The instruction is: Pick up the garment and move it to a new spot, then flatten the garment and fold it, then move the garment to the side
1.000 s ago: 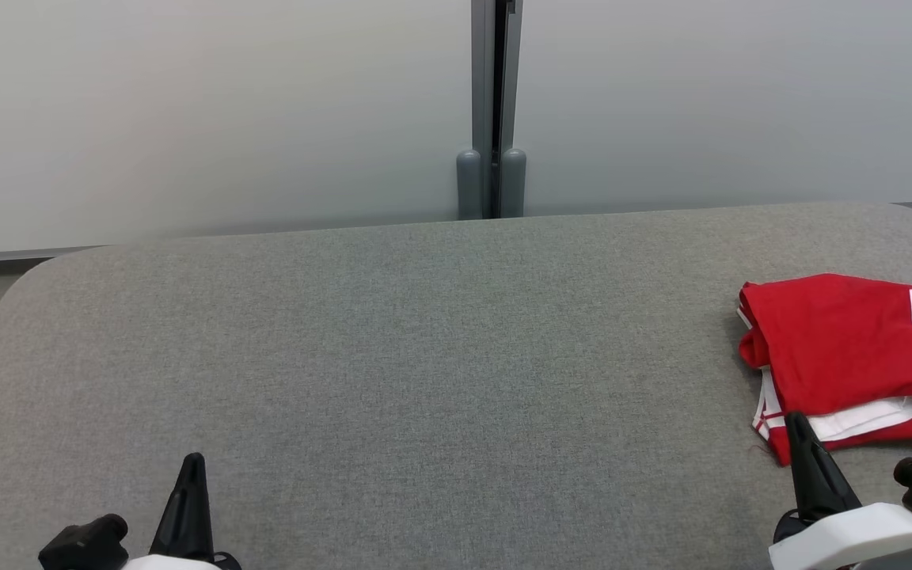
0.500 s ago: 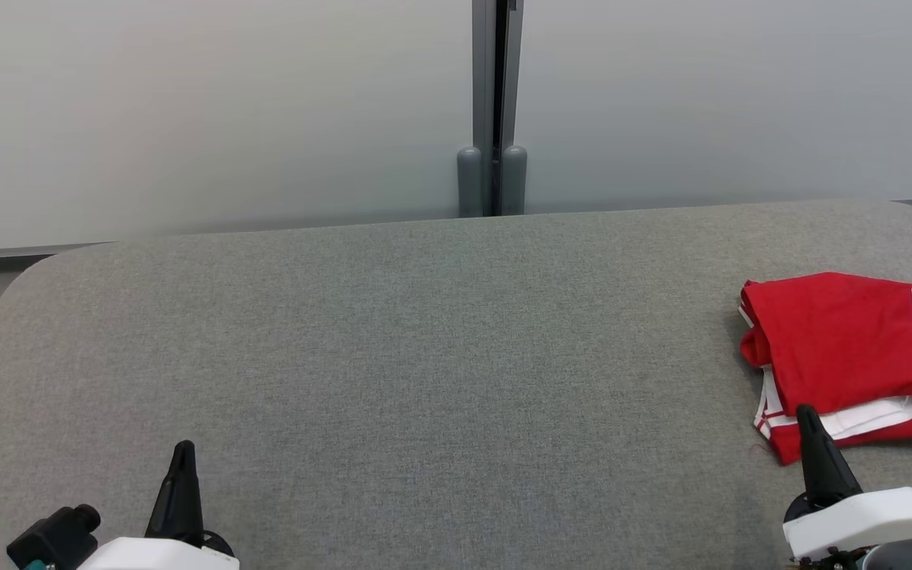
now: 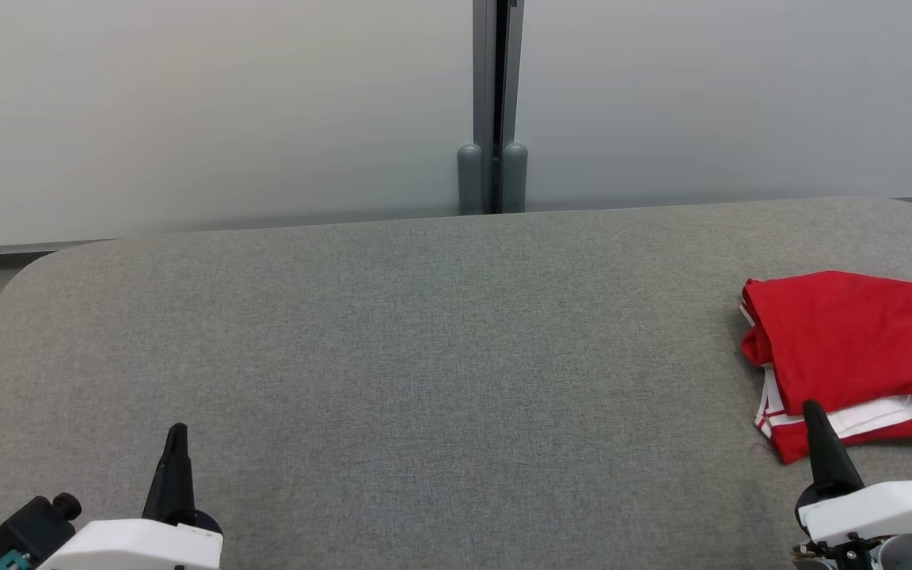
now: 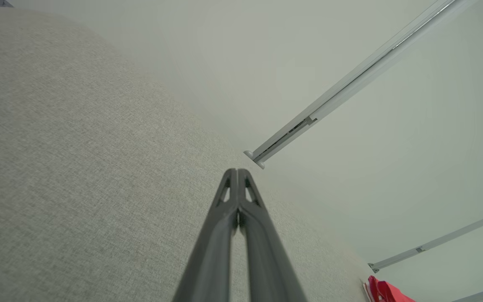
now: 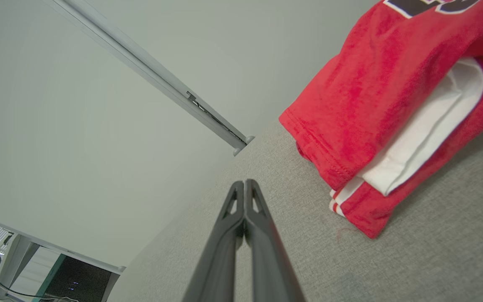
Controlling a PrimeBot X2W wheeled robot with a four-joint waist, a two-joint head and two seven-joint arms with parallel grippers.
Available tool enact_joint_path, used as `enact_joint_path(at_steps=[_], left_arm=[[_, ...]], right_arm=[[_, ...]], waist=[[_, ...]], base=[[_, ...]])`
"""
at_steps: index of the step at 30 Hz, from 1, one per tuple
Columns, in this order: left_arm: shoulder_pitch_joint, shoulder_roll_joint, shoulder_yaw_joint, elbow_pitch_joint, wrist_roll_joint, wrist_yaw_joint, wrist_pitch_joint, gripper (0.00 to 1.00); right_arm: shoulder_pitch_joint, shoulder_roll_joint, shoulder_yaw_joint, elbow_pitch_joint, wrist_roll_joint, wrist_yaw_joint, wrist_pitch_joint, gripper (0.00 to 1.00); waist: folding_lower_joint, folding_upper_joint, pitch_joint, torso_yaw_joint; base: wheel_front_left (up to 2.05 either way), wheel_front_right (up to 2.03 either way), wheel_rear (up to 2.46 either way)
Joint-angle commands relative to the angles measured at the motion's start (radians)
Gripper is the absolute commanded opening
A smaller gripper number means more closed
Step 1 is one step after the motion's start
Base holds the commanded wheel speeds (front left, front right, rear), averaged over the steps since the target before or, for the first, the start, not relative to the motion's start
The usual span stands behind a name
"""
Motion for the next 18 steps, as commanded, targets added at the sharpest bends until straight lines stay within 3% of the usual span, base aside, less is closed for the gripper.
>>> enact_joint_path(at_steps=[1,18], left_arm=[[-0.030,0.006,0.009,-0.012,-0.033,-0.008,0.008,0.00],[-0.061,0.003,0.029,-0.009,-0.234,-0.024,0.063,0.00]], right_arm=[[-0.027,-0.002,-0.013,-0.014,0.031,0.000,0.009,0.00],[-0.040,0.018,-0.052,-0.014,0.209,0.000,0.062,0.00]], waist=[[0.0000,0.0000,0.000,0.000],[0.0000,0.0000,0.006,0.001]], base=[[0.00,0.00,0.00],[0.00,0.00,0.00]])
